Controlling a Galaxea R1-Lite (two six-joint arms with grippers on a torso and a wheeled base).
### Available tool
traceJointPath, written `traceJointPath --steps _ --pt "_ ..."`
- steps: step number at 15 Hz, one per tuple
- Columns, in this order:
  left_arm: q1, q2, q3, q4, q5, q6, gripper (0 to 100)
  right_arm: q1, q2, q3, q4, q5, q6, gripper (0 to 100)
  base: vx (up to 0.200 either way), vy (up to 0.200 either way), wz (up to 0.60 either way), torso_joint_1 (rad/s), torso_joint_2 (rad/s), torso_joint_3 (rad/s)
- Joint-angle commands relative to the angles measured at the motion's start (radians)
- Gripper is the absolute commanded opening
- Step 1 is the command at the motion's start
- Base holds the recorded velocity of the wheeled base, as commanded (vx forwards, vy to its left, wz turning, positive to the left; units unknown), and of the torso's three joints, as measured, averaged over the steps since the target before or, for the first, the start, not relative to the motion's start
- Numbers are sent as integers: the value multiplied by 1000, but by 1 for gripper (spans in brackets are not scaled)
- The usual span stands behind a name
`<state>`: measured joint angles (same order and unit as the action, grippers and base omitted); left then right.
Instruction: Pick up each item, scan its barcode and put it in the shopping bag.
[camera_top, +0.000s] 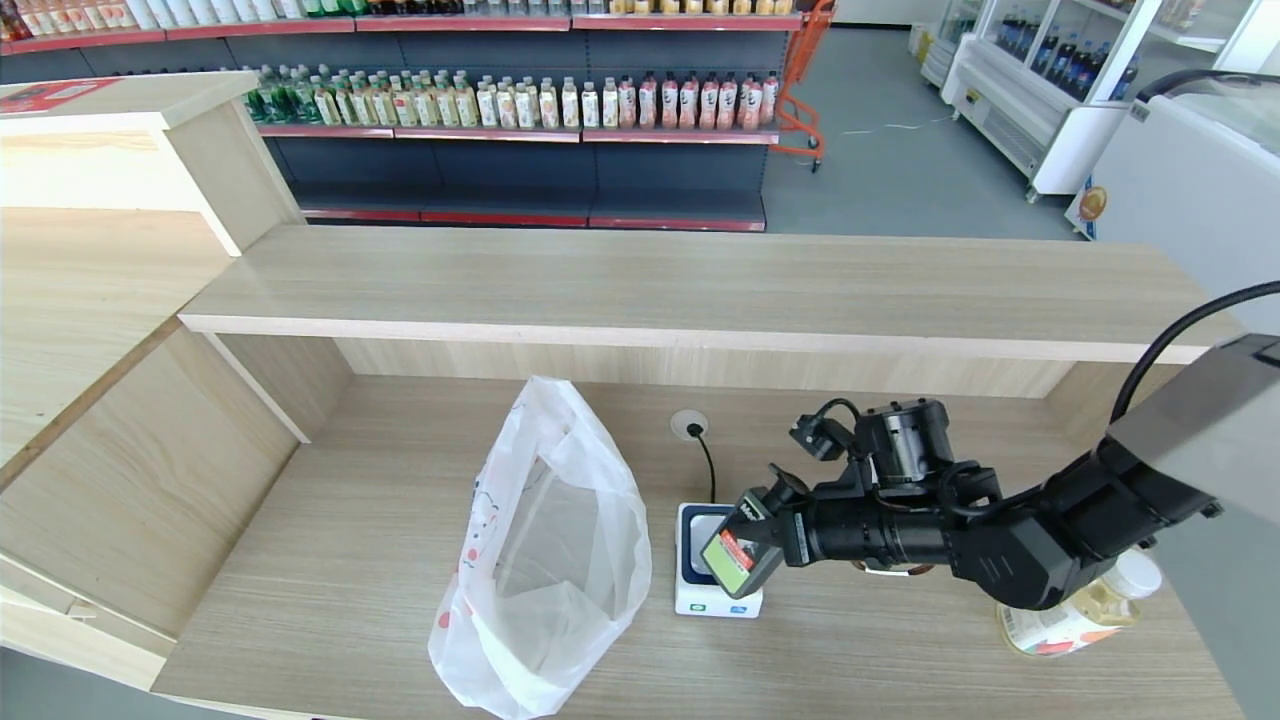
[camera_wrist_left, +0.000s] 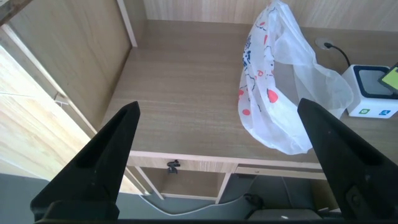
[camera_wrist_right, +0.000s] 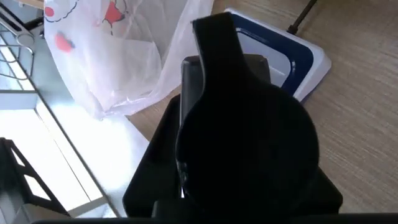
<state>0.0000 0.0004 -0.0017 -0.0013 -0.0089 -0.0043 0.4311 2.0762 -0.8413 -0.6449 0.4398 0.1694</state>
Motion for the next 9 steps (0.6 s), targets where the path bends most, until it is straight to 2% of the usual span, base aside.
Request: traceJointPath --steps 1,7,9 --pt "0 0 0 0 1 0 100 23 53 -12 -38 -29 -1 0 0 0 0 0 0 0" --pt "0 0 0 0 0 0 100 28 94 -38 -65 -53 -1 0 0 0 0 0 0 0" --pt "0 0 0 0 0 0 100 29 53 -39 -68 -53 47 0 0 0 0 0 0 0"
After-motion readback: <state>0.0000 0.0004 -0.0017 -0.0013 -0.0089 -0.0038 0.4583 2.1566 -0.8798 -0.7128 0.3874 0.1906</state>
